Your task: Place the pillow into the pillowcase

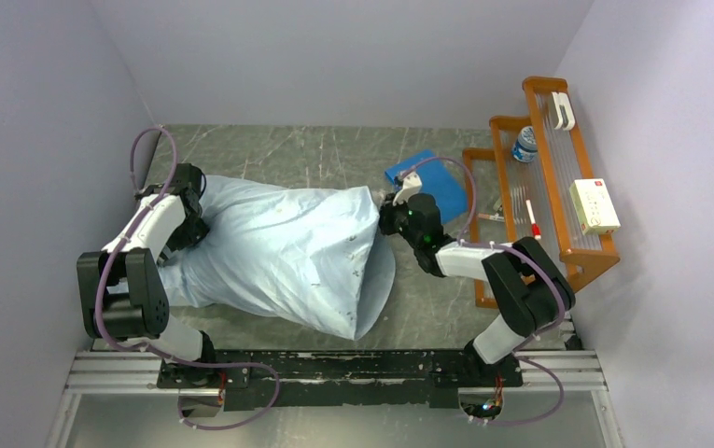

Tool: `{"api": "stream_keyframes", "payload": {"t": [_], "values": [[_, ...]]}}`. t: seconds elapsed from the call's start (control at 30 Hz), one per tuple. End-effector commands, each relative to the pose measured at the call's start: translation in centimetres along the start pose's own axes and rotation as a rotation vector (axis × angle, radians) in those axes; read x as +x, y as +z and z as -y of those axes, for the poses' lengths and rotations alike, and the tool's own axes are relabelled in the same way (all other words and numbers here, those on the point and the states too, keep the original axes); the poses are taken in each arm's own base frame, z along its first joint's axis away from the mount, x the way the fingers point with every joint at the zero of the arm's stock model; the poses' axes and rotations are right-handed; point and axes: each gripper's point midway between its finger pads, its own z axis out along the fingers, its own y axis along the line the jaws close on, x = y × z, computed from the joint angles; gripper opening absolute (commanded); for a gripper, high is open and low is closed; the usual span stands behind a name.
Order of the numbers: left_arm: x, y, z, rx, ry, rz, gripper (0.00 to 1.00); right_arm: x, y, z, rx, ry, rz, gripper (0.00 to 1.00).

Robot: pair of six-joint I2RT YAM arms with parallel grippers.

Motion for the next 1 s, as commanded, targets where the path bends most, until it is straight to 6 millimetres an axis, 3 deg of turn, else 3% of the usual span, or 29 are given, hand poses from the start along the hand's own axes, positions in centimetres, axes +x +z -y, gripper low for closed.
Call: {"api": "stream_keyframes", "payload": {"t": [0.0, 0.1, 0.23, 0.4, 0.5, 0.6, 0.67, 0.8, 0.83, 0.87, 0.9, 0.97], "values": [[-2.8, 2.3, 4.5, 0.105, -0.145, 0.106, 0.94, -7.0, 0.2, 3.4, 0.198, -0.022, 0.174, 0.0], [-2.8, 2.3, 4.6, 0.111, -0.143, 0.102, 0.95, -11.0, -2.1, 7.2, 0.39, 0.034, 0.289, 0.0], [-3.3, 1.8, 4.9, 0.137, -0.14, 0.113, 0.97, -15.4, -3.8, 9.1, 0.478, 0.058, 0.401, 0.0], [-3.6, 1.2, 5.0, 0.16, -0.147, 0.113, 0.97, -19.7, -6.4, 8.4, 0.399, 0.068, 0.532, 0.0], [-4.2, 0.1, 5.0, 0.18, -0.172, 0.115, 0.97, -22.2, -9.9, 7.0, 0.371, 0.064, 0.615, 0.0], [-5.0, -0.9, 4.9, 0.206, -0.213, 0.134, 0.97, -23.4, -11.8, 8.0, 0.431, 0.085, 0.67, 0.0], [-5.1, -1.3, 5.1, 0.224, -0.225, 0.126, 0.97, -24.1, -11.5, 8.8, 0.446, 0.079, 0.668, 0.0], [-4.3, -2.5, 6.4, 0.302, -0.233, 0.067, 0.97, -22.9, -6.5, 9.8, 0.446, 0.066, 0.475, 0.0], [-4.1, -2.9, 6.6, 0.319, -0.235, 0.062, 0.97, -22.5, -5.6, 9.7, 0.435, 0.082, 0.423, 0.15], [-4.0, -3.3, 6.7, 0.338, -0.237, 0.06, 0.97, -21.8, -5.1, 9.5, 0.428, 0.097, 0.366, 0.42], [-3.9, -3.7, 6.8, 0.354, -0.237, 0.06, 0.97, -21.6, -5.4, 9.4, 0.445, 0.122, 0.332, 0.59], [-3.8, -4.6, 6.8, 0.382, -0.239, 0.061, 0.97, -21.4, -6.5, 8.2, 0.435, 0.174, 0.289, 0.71]]}}
